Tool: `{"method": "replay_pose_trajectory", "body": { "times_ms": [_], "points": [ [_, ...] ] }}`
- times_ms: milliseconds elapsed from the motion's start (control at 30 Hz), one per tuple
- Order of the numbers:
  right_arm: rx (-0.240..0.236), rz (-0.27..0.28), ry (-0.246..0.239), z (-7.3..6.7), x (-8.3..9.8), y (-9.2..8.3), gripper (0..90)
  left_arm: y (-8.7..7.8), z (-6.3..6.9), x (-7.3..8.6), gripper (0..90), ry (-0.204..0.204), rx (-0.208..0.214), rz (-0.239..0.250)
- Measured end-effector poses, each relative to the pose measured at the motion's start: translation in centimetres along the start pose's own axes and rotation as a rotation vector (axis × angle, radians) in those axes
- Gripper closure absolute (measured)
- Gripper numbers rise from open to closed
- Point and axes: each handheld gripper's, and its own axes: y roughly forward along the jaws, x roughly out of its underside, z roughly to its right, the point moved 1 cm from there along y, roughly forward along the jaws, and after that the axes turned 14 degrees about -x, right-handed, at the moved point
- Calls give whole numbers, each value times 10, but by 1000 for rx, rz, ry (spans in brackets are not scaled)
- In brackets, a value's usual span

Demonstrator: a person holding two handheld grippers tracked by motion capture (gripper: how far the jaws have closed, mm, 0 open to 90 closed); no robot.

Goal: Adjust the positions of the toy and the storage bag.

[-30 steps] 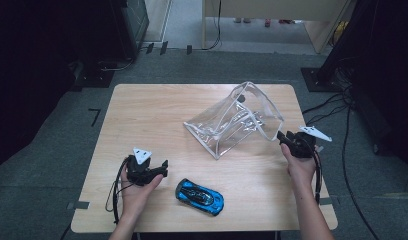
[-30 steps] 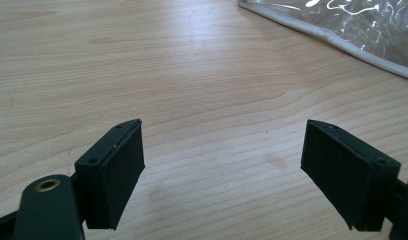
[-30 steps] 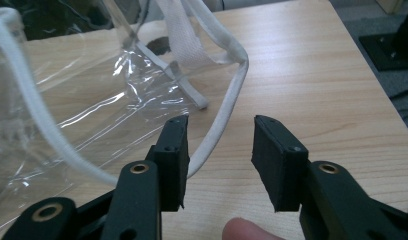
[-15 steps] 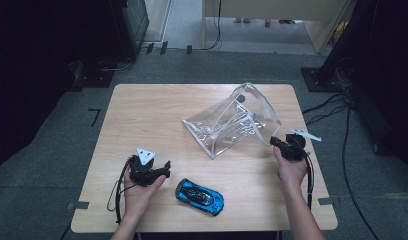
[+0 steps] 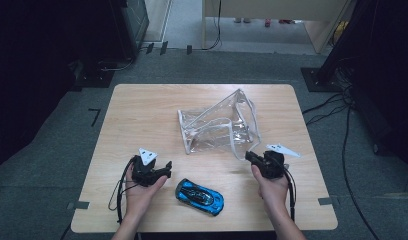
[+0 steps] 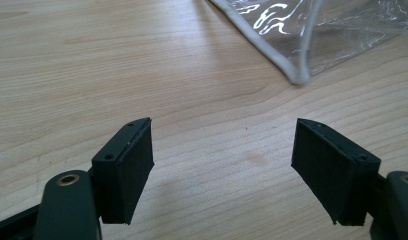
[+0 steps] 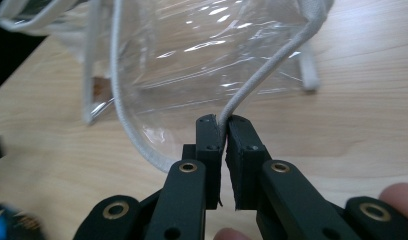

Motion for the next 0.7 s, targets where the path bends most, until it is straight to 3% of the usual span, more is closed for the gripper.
{"method": "replay_pose_trajectory", "body": {
  "times_ms": [33, 133, 167, 267, 333, 367, 567, 600, 700],
  "points": [
    [0, 0, 0, 0, 0, 0, 855, 0, 0, 0, 261, 0, 0, 0],
    [-42, -22, -33, -18, 7, 3, 850, 1, 0, 0, 285, 0, 5, 2],
    [-69, -42, -53, -28, 12, 6, 832, 1, -1, 1, 309, -2, 14, 1],
    [-76, -76, -106, -38, 17, 8, 728, 2, -2, 1, 337, -2, 14, 1],
    [-80, -82, -111, -39, 17, 7, 695, 2, -2, 1, 345, -4, 14, 1],
    [-96, -101, -96, -37, 18, 3, 630, 3, -3, 2, 365, -5, 14, 1],
    [-116, -98, -66, -30, 18, -17, 591, 7, -6, 2, 424, -16, 33, 7],
    [-100, -86, -73, -28, 16, -27, 581, 10, -6, 0, 449, -18, 44, 13],
    [-61, -66, -97, -27, 10, -36, 575, 15, -4, -3, 482, -21, 52, 24]
  ]
}}
